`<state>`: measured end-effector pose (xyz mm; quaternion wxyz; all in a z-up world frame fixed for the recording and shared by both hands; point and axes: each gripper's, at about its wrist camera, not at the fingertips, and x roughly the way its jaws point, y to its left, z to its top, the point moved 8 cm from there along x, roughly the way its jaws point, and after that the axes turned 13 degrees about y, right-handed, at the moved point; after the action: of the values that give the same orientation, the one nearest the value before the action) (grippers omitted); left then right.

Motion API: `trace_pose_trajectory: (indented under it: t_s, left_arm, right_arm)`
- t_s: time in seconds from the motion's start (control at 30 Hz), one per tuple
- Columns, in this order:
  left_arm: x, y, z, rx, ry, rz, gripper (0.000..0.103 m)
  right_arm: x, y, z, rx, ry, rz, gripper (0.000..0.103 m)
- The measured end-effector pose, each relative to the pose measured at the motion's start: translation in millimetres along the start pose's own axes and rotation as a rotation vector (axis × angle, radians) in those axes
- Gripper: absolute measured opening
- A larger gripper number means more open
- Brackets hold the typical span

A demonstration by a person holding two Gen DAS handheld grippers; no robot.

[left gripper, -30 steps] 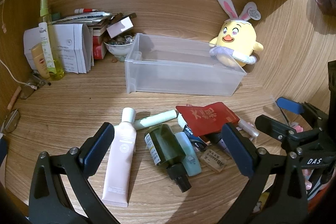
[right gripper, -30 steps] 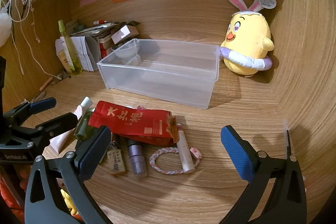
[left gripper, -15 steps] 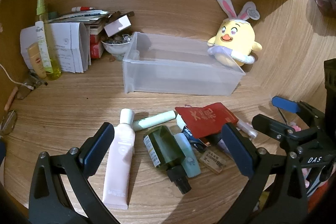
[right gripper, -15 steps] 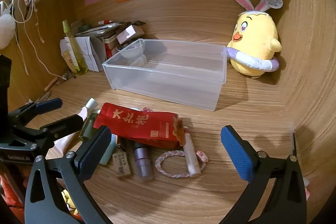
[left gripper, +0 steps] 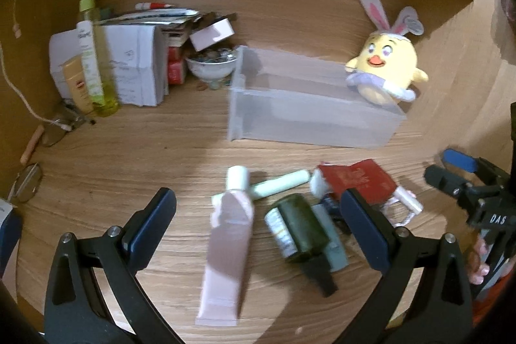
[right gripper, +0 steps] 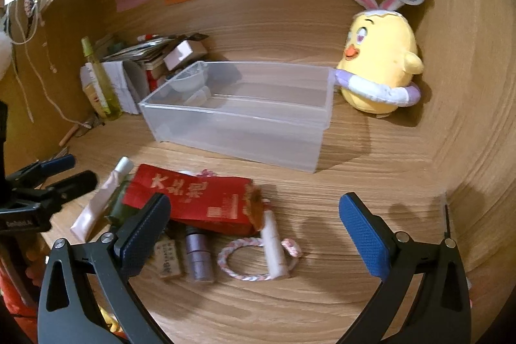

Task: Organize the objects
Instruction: 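Move both grippers toward the cluster of items on the table, then grasp the pink-white tube with the left gripper while the right grasps the white red-capped stick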

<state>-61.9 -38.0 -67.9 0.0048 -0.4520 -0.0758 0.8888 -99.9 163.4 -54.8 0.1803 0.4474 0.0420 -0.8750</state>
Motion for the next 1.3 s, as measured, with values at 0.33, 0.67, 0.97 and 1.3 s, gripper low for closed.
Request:
trace_pose_trajectory:
  t_s: [0.33,0.67,0.97,1.3]
  left_arm:
    - [21.4,27.8,-19.3,-0.052,0.087,0.037,0.083]
    - [41.0,28.3,-22.1,-0.045,0.136,0.050,0.071]
    - [55.8,32.7,-19.1,-0.075,0.173,0.016,0.057]
    - [62.7,24.2,-13.7,-0.058,0.172,-0.005,0.036]
  right_arm:
    - [17.6,-25.2,-12.3,0.023,0.066,-0.068,0.086]
    - [44.9,-29.7,-26.6,0.003,0.151,-0.048,0.058]
    - [45.8,-34.0,-29.6,0.009,0.184,-0.031,0.046]
    - [42.0,-34.5,-36.2,0.012,0.197,-0.015,0.043]
